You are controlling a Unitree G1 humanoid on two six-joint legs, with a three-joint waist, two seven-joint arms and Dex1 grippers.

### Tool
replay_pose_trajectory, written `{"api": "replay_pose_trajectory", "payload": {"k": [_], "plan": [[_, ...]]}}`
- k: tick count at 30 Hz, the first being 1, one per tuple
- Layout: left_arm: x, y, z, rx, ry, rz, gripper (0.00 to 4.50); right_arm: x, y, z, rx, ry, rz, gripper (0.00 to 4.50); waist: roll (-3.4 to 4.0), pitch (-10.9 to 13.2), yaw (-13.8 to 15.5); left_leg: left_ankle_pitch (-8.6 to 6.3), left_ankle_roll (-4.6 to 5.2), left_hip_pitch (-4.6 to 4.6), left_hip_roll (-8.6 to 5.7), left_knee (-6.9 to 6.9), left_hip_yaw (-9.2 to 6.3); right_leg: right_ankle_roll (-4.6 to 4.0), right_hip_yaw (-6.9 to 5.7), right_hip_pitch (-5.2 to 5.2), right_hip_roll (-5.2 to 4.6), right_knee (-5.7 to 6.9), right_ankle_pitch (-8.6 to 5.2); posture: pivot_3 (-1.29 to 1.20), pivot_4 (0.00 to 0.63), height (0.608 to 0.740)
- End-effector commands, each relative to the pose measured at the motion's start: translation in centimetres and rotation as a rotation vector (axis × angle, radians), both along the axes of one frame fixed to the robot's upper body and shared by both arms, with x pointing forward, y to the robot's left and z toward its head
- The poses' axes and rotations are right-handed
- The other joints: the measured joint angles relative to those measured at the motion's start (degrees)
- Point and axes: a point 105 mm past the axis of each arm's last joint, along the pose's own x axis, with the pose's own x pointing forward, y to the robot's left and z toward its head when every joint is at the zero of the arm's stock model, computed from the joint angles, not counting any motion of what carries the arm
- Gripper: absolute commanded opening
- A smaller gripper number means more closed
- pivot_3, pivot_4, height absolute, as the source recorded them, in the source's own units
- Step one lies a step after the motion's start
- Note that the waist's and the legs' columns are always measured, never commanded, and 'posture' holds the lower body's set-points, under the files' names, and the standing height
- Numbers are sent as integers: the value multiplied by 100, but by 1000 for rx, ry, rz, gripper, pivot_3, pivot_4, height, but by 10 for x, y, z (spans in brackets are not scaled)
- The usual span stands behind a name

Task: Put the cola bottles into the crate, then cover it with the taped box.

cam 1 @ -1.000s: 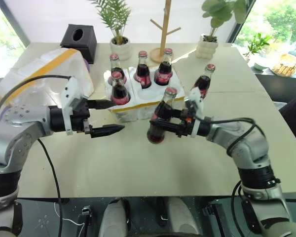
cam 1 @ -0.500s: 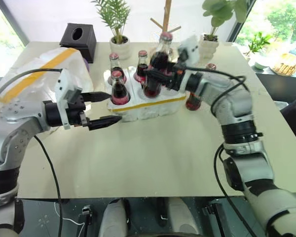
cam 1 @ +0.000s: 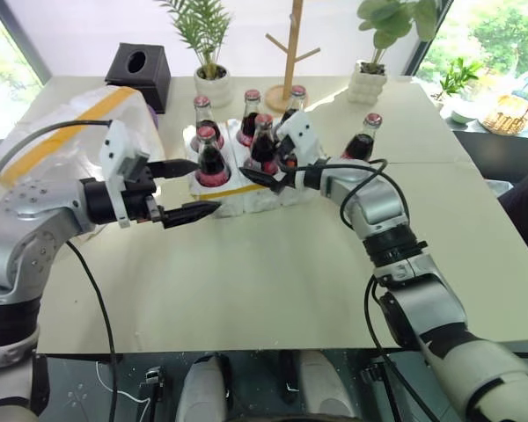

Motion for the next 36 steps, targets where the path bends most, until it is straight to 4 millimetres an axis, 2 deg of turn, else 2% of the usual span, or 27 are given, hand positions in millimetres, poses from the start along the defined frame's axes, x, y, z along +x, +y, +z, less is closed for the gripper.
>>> {"api": "replay_pose_trajectory", "payload": {"k": [1, 3, 5, 7, 8, 11, 13, 15, 18, 22, 32, 35, 36], "plan": [[-2, -4, 13, -15, -60, -19, 4500, -13, -12, 36, 62, -94, 2, 4457, 1, 1, 4, 0, 0, 0, 0, -1, 0, 0, 0, -1, 0, 1, 0, 0, 150, 740], [-3, -6, 15, -32, -56, -31, 4500, -27, -27, 51, 79, -118, 3, 4457, 2, 1, 36, 0, 0, -2, 0, -1, 0, 0, 0, -3, -1, 1, 0, 0, 150, 740], [-4, -10, 18, -59, -48, -55, 4500, -50, -57, 72, 108, -121, -8, 4457, 3, 2, 58, 0, 0, -7, -1, 0, 0, 0, -1, -5, -5, 0, 0, 0, 150, 740], [-5, -12, 20, -69, -45, -67, 4500, -66, -74, 78, 111, -102, -26, 4457, 2, 1, 89, 0, 0, -13, -4, 1, -3, 1, -5, -3, -11, -5, 0, 0, 150, 740], [-5, -14, 19, -67, -47, -74, 4500, -74, -89, 76, 98, -80, -58, 4457, 2, 2, 78, -1, 1, -9, -5, 1, -2, 1, -4, 0, -10, -9, 0, 0, 150, 740], [-5, -16, 19, -68, -52, -85, 4500, -88, -114, 68, 53, -40, -140, 4457, -1, 0, 35, -1, 2, 11, -4, -1, -6, 0, -5, 21, -5, -10, -1, 0, 150, 740], [-1, -21, 20, -83, -61, -90, 4500, -88, -142, 51, 22, -11, -283, 4457, 0, -1, 12, -2, 2, 18, -3, -5, -8, -2, -3, 24, 1, -10, -2, 0, 150, 740], [1, -26, 20, -88, -64, -100, 4500, -85, -156, 41, 23, 4, -379, 4457, 1, -1, 13, -1, 2, 20, -3, -5, -13, -2, -3, 29, 5, -10, -2, 0, 150, 740], [2, -31, 17, -76, -70, -121, 4500, -67, -166, 30, 75, 6, -509, 4457, 1, -1, -26, -1, 1, 21, -5, -2, -9, 0, 7, 27, 4, -9, -1, 0, 150, 740], [4, -33, 17, -68, -74, -132, 4500, -47, -167, 21, 129, 12, -579, 4457, 2, -1, 0, 0, 1, 18, -5, -2, -13, -1, 6, 23, 9, -9, -2, 0, 150, 740], [6, -26, 18, -39, -84, -110, 4500, -6, -146, -1, 184, 71, -554, 4457, 2, 0, 4, -1, 1, 7, -6, -3, -10, 0, 6, 13, 5, -10, -1, 0, 150, 740], [5, -25, 16, -35, -81, -105, 4500, 9, -148, -5, 192, 81, -590, 4457, 3, 0, -24, 0, 1, 9, -6, -3, -9, 0, 8, 12, 6, -9, -1, 0, 150, 740], [5, -25, 16, -35, -81, -105, 4500, 13, -151, -5, 196, 84, -602, 3921, 3, 0, -19, 0, 1, 9, -5, -3, -9, 0, 7, 12, 7, -8, -1, 0, 150, 740]]}}
